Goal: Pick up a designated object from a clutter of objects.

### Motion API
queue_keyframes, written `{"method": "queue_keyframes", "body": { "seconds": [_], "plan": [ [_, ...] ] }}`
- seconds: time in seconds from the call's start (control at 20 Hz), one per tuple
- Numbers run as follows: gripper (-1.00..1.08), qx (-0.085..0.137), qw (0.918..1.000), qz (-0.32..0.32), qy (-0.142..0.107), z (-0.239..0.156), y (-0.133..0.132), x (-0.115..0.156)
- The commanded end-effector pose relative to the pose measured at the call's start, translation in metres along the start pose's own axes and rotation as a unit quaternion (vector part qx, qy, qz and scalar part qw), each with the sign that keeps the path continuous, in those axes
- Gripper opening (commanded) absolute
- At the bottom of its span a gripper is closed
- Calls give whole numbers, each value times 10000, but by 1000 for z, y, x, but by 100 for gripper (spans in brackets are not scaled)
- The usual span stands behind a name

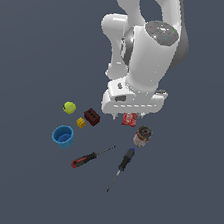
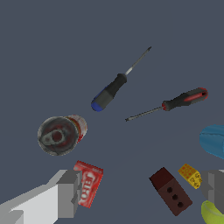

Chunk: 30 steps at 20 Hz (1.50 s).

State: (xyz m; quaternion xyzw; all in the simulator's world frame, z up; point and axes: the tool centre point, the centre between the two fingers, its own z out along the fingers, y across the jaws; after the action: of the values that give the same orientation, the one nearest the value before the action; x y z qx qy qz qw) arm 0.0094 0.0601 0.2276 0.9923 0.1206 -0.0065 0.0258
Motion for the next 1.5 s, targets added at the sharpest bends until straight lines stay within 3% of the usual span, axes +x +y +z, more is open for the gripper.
{"method": "queue_keyframes", "body": {
  "seconds": [0.0, 0.3, 0.6, 1.1, 1.45],
  "plan": [
    [100, 35, 9994, -344, 24, 22, -24, 5],
    [100, 134, 9946, -1030, 84, 65, -73, 8],
    [100, 209, 9897, -1414, 122, 89, -102, 6],
    [100, 228, 9884, -1497, 125, 99, -109, 5],
    [100, 232, 9882, -1509, 130, 130, -111, 4]
  ]
}}
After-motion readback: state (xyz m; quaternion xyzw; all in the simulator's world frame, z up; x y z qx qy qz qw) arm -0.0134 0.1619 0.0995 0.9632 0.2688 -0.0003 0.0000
